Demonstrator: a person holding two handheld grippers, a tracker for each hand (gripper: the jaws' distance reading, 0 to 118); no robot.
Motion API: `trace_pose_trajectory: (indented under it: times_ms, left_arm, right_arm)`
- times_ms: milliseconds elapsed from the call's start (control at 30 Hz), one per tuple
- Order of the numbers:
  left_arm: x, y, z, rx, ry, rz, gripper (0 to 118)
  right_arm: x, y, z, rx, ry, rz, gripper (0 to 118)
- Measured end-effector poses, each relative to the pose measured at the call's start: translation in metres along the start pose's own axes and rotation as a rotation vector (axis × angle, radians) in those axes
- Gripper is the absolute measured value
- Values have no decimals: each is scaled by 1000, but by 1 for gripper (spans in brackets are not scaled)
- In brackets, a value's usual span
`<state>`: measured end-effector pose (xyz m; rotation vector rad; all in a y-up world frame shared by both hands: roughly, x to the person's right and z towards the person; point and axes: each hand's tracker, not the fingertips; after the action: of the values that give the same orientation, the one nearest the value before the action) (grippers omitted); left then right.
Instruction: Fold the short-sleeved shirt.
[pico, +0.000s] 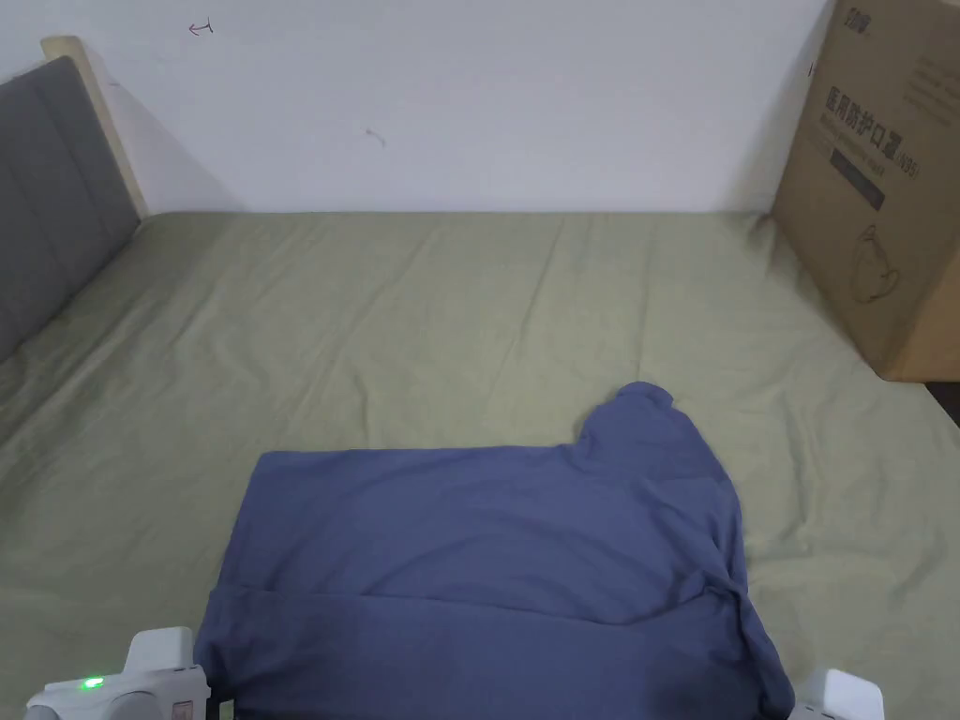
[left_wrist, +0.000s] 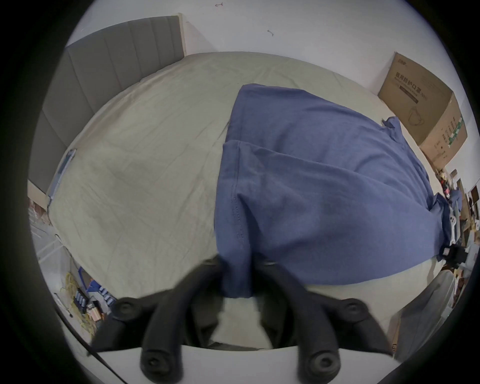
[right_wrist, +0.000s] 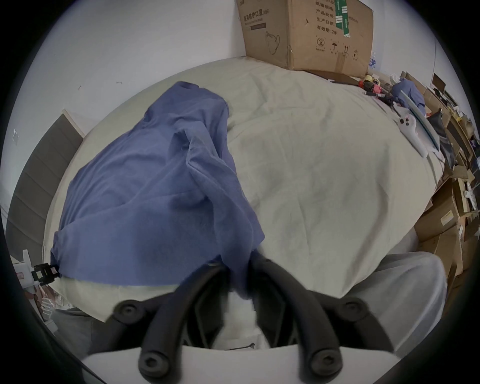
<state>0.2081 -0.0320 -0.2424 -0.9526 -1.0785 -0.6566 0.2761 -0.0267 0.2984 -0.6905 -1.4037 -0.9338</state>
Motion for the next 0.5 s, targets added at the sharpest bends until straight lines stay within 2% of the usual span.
trace_pose_trajectory:
  times_ms: [67,133,167,333,500]
  left_arm:
    - [3,6,19,36,-3,16,67]
    - [5,16,46,159,-80,50,102]
    - [8,24,62,223,-100,67,106]
    - [36,65,137,524,-111,28,106]
    - [63,89,186,757,-129,20,106]
  right_arm:
    - [-5,11,20,78,-7,45,52]
    - [-12,27,46,171,18,62,82]
    - [-17,38,60,229,33,68,84]
    - [-48,82,129,515,86,128,84]
    - [-76,101,175,734,109,181,84]
